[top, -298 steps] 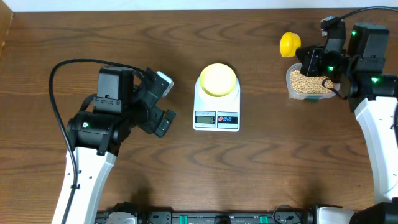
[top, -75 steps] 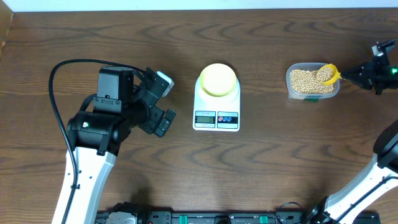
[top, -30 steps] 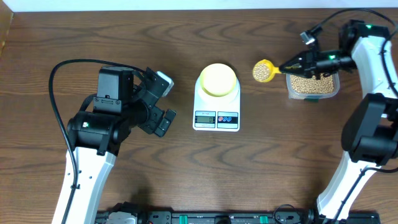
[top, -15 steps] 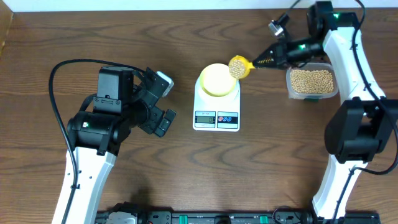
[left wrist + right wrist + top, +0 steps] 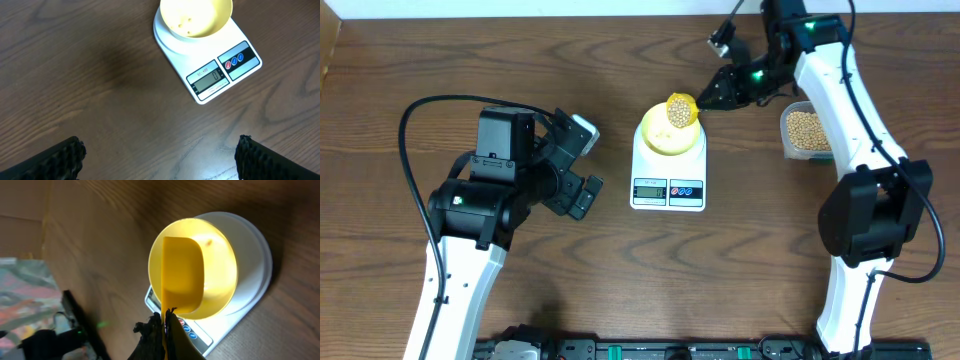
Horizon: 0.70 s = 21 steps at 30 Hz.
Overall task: Scoop item into bowl and weigh 50g on scale
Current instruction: 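Lift the filled scoop and carry it left over the yellow bowl, then tip the scoop to pour soybeans into the bowl, then withdraw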
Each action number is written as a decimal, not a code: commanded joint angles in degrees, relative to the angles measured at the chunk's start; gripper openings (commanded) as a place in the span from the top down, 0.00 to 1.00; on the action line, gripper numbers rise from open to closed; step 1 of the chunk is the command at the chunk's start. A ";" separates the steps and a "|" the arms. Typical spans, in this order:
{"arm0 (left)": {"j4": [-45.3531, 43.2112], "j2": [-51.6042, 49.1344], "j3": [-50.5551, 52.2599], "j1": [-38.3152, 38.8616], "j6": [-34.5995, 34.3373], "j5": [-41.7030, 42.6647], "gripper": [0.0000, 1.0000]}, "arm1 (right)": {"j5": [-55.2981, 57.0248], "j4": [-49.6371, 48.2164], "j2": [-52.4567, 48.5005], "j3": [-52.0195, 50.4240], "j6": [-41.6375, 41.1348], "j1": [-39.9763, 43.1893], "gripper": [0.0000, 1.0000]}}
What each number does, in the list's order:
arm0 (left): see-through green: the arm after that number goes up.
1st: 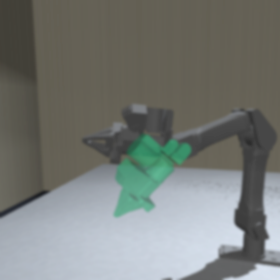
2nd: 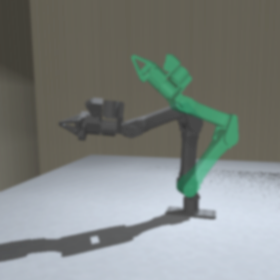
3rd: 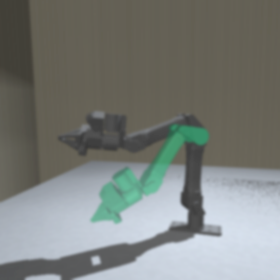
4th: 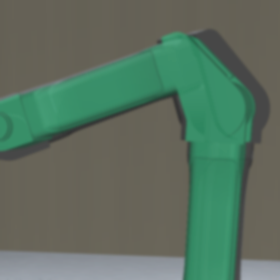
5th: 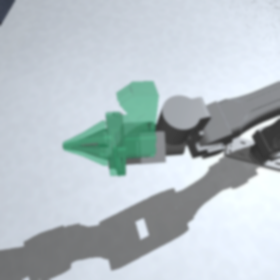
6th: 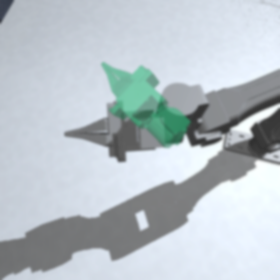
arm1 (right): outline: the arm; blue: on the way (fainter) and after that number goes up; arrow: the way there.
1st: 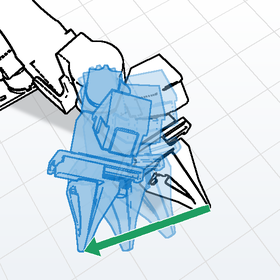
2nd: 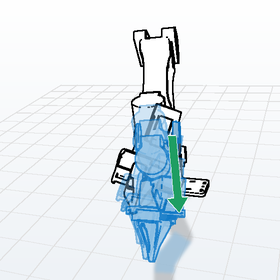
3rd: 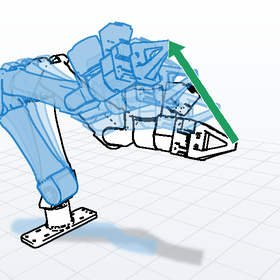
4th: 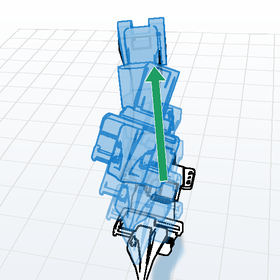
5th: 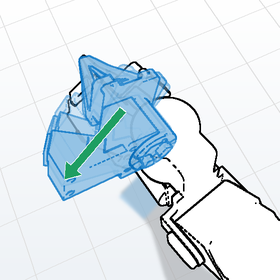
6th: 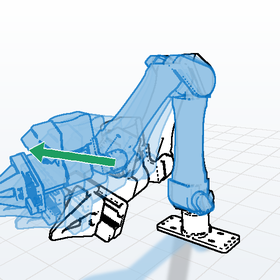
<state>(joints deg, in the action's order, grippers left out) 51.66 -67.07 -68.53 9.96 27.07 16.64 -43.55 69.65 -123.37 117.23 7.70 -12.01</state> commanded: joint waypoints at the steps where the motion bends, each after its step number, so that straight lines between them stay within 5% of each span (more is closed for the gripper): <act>1: 0.17 -0.28 0.07 -0.24 0.76 0.87 0.02 | 2.54 -1.90 -0.72 1.18 -0.15 -1.70 0.99; 21: 0.17 -0.28 0.07 -0.24 0.76 0.87 0.02 | 25.94 -4.17 -0.70 5.07 11.69 -10.01 0.99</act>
<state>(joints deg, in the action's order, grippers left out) 51.68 -67.07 -68.53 9.96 27.07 16.64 -22.81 65.49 -123.37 119.44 16.78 -20.16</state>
